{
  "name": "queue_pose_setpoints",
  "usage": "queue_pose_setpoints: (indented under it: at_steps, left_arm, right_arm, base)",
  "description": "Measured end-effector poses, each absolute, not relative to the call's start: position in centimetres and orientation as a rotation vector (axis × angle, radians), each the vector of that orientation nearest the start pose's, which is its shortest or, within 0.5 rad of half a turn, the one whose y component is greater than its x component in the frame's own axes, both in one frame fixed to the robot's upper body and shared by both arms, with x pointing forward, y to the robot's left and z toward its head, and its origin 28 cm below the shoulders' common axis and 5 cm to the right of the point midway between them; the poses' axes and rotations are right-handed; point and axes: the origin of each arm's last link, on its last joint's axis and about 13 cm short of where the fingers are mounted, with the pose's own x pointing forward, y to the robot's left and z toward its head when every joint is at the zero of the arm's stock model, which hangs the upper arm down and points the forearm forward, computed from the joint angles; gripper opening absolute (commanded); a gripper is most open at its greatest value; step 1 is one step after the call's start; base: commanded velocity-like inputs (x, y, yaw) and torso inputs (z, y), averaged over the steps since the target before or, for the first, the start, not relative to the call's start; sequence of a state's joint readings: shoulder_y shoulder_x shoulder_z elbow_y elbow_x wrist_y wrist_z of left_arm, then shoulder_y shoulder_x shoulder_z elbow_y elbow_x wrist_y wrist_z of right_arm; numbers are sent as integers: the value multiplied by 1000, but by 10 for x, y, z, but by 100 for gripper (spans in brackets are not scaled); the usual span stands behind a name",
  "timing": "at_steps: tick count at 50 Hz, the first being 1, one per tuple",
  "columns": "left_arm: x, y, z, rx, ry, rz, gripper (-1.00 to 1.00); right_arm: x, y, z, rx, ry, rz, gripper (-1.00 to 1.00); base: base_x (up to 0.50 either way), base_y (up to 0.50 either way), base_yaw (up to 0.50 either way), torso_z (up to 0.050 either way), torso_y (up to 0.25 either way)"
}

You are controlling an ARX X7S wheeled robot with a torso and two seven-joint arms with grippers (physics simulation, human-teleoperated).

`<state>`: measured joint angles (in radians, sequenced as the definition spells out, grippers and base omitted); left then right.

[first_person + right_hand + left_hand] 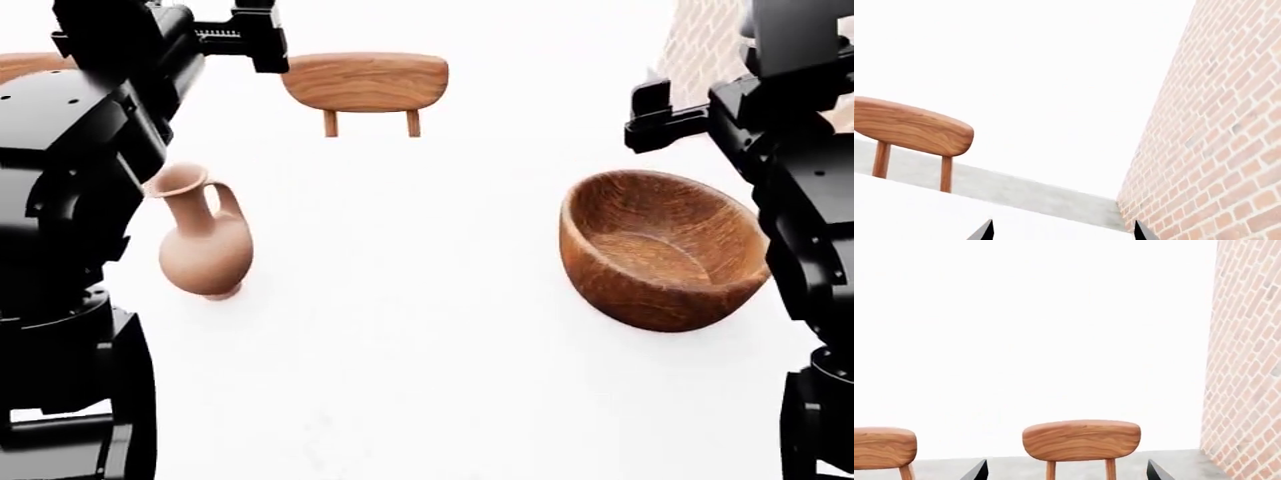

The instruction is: Pick the bowl and jug and place them in the sink. Then turn on the water.

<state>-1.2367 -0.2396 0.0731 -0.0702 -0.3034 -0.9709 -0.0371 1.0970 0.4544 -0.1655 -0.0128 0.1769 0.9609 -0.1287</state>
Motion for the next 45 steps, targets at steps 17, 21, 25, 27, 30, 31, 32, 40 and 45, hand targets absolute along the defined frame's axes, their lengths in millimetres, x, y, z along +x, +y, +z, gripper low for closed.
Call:
queue_pose_setpoints:
  at_steps: [17,21,25,27,30,31,32,40,45]
  left_arm:
    - [298,289,300,121,-39,-47,100]
    - [284,299,292,139,12,-51,100]
    - [269,308,282,148,64,-53,100]
    - [262,312,278,149,89,-54,100]
    - [253,318,273,152,122,-55,100]
    - [250,319,271,152,133,-55,100]
    - [247,321,269,153,143,-56,100]
    - [228,329,259,158,206,-65,100]
    - [219,333,253,156,236,-75,100]
  right_arm:
    - [332,-203,281,-308,-28,-35,100]
    - [333,-203,278,-311,-20,-34,100]
    - [334,-202,276,-315,-14,-31,100]
    - [334,-202,276,-316,-11,-29,100]
    - [335,-202,274,-318,-9,-27,100]
    - [335,-202,274,-318,-8,-27,100]
    - [335,-202,274,-318,-7,-26,100]
    - [336,-201,271,-320,-2,-22,100]
    - [337,-200,270,-320,-1,-19,100]
  base:
    - [0,0,0,0,0]
    - [0,0,0,0,0]
    - [0,0,0,0,0]
    - [0,0,0,0,0]
    - [0,0,0,0,0]
    - [0,0,0,0,0]
    - [0,0,0,0,0]
    - [0,0,0,0,0]
    - [0,0,0,0,0]
